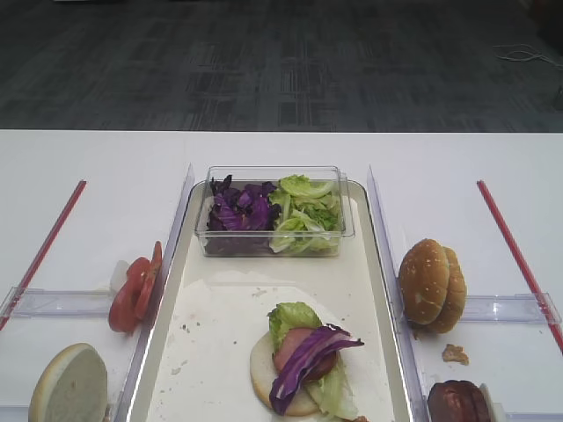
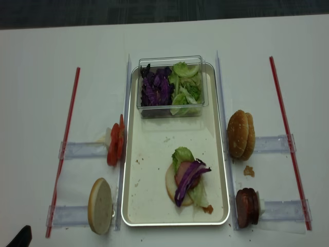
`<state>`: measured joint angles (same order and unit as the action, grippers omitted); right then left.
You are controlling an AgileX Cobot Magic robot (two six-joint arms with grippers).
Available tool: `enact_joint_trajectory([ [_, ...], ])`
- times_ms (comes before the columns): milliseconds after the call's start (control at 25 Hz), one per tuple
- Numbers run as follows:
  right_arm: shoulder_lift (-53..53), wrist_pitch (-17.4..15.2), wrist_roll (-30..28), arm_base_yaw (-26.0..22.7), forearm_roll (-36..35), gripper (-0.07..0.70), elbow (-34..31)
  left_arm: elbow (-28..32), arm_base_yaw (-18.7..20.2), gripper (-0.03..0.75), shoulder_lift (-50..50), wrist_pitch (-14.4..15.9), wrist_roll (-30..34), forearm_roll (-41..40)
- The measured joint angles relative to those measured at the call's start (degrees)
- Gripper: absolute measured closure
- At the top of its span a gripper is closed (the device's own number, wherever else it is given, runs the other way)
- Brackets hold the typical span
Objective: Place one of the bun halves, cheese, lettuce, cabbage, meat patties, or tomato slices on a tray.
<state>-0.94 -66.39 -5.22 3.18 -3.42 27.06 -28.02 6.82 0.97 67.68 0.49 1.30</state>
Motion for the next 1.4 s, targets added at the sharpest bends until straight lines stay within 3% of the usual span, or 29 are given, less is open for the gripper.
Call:
enact_joint_trajectory([
  [760,0.0,0.0,0.0,0.0,0.0,0.589,0.0,0.0,0.0,0.304,0.0,0.0,0.0,0.0],
  [840,0.0,0.0,0.0,0.0,0.0,0.517,0.0,0.0,0.0,0.304,0.0,0.0,0.0,0.0],
  [1040,0.0,0.0,0.0,0.0,0.0,0.07,0.0,0.0,0.0,0.304,0.0,0.0,0.0,0.0],
  [1080,0.0,0.0,0.0,0.0,0.0,0.024,0.0,0.0,0.0,0.304,0.0,0.0,0.0,0.0],
  [1160,0.0,0.0,0.0,0.0,0.0,-0.03,0.0,0.0,0.0,0.304,0.0,0.0,0.0,0.0],
  [1280,0.0,0.0,0.0,-1.1,0.0,-0.053,0.0,0.0,0.0,0.304,0.0,0.0,0.0,0.0],
  [1400,0.0,0.0,0.0,-5.4,0.0,-0.057,0.0,0.0,0.0,0.304,0.0,0.0,0.0,0.0],
])
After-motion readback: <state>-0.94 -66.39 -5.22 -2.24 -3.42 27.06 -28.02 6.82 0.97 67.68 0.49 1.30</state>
